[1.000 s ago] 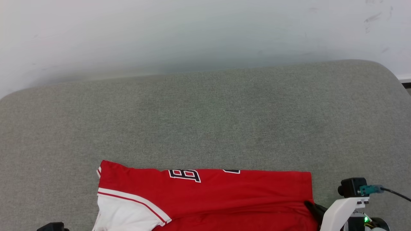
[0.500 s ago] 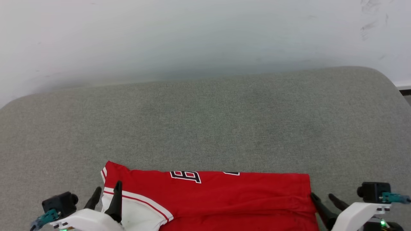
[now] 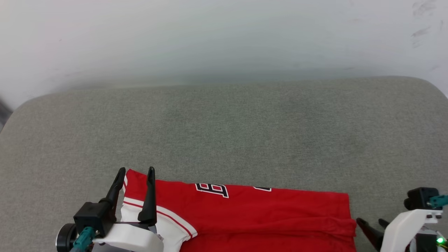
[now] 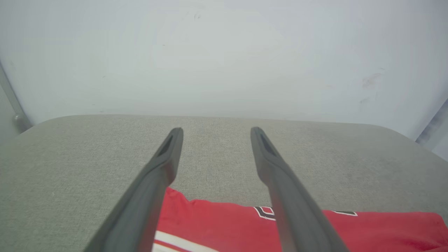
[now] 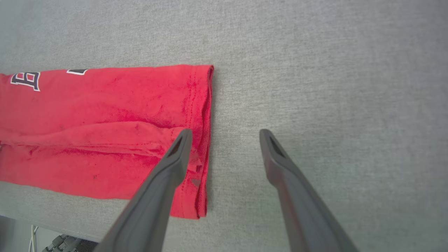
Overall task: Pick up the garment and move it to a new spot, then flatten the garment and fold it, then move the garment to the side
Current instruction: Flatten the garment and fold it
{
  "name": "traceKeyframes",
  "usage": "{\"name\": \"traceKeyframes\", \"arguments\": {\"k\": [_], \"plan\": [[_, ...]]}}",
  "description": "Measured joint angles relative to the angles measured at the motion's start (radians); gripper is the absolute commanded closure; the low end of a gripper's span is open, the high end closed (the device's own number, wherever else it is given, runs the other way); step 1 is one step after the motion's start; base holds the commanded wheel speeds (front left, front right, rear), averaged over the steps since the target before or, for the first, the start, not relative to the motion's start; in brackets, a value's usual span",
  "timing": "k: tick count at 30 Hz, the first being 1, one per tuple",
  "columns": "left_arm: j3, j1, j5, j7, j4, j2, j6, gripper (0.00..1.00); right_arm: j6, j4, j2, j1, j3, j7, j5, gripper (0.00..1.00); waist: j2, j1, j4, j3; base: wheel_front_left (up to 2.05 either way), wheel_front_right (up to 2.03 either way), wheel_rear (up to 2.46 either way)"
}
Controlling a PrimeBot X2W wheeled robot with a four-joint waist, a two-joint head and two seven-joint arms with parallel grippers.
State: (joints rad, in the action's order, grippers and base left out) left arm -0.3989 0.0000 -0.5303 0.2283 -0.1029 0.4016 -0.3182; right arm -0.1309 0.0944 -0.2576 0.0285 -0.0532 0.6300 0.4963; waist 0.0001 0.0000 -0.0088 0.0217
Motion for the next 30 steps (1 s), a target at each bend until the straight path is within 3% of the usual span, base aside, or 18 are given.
{"name": "traceKeyframes", "arguments": {"k": [15, 16, 17, 18, 30], "plan": [[-0.025, -0.012, 0.045, 0.014, -0.006, -0.014, -0.015, 0.00, 0.000, 0.205, 0.024, -0.087, 0.124, 0.092, 0.096, 0.00, 0.0000, 0.0000, 0.050, 0.070, 0.00, 0.00, 0.00], [-0.024, -0.014, 0.045, 0.014, -0.003, -0.014, -0.013, 0.00, 0.000, 0.210, 0.022, -0.092, 0.128, 0.094, 0.105, 0.25, 0.0000, 0.0000, 0.050, 0.071, 0.00, 0.00, 0.00], [-0.024, -0.017, 0.045, 0.015, 0.000, -0.014, -0.011, 0.00, 0.000, 0.215, 0.020, -0.095, 0.130, 0.094, 0.115, 0.90, 0.0000, 0.0000, 0.050, 0.072, 0.00, 0.00, 0.00], [-0.024, -0.021, 0.045, 0.017, 0.003, -0.015, -0.010, 0.00, 0.000, 0.222, 0.017, -0.100, 0.134, 0.098, 0.121, 1.00, 0.0000, 0.0000, 0.051, 0.072, 0.00, 0.00, 0.00], [-0.026, -0.022, 0.046, 0.022, 0.023, -0.020, -0.008, 0.00, 0.000, 0.193, -0.026, -0.132, 0.171, 0.065, 0.174, 1.00, 0.0000, 0.0001, 0.047, 0.036, 0.00, 0.00, 0.00]]}}
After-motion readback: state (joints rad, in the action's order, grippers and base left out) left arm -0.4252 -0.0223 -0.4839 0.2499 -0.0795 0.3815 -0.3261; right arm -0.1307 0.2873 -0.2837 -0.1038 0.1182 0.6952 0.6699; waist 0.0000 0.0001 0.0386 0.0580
